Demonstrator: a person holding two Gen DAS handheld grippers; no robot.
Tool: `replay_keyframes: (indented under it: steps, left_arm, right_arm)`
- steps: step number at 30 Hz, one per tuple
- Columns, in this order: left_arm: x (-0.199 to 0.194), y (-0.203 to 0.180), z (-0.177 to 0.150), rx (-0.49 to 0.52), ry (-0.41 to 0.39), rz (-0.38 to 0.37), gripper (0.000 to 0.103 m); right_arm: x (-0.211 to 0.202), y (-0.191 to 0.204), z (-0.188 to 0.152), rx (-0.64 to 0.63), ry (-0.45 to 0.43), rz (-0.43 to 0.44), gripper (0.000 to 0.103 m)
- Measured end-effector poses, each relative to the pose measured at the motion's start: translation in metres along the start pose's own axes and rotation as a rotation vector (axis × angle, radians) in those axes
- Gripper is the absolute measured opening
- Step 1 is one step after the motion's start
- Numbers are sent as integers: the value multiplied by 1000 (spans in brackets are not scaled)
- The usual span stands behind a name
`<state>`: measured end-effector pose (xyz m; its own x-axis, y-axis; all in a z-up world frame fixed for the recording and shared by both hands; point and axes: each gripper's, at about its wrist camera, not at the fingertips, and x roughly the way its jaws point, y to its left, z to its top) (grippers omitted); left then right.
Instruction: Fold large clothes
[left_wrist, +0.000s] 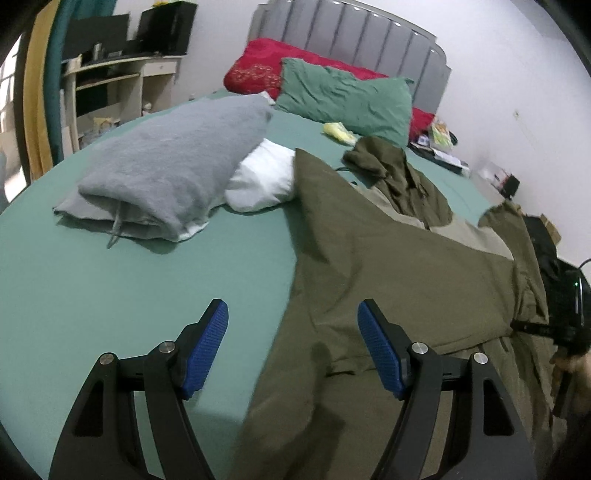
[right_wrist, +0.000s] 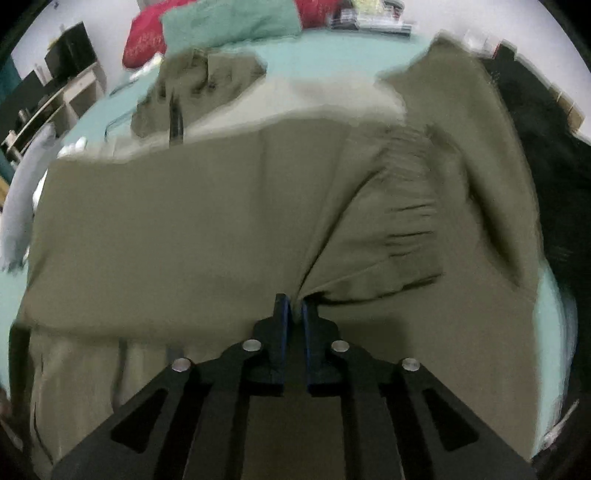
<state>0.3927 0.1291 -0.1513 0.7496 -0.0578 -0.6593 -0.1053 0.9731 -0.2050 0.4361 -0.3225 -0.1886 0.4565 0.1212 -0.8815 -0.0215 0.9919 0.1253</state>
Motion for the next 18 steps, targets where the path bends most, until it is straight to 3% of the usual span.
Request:
replay_keyframes:
  steps: [3, 5, 7, 9, 13, 18]
  left_arm:
    - [3, -8, -1, 31, -2, 13, 76]
    - [5, -8, 0, 30, 0, 18, 76]
    - [7, -4, 2, 19, 2, 25, 76]
    - [11, 0, 6, -8, 1, 35, 76]
    - [14, 6, 6, -35, 7, 34, 76]
    - [25, 2, 0, 13, 8, 67, 76]
  right_arm:
    - [-15, -16, -1, -8, -47, 15, 34]
    - [-35, -30, 7, -30, -123, -9, 60]
    - [-55, -52, 23, -37, -218, -55, 76]
    - [-65, -79, 49, -26, -291, -129, 78]
    - [-42, -117, 110, 8, -286, -149, 78]
    - [11, -115, 155, -89, -228, -185, 73]
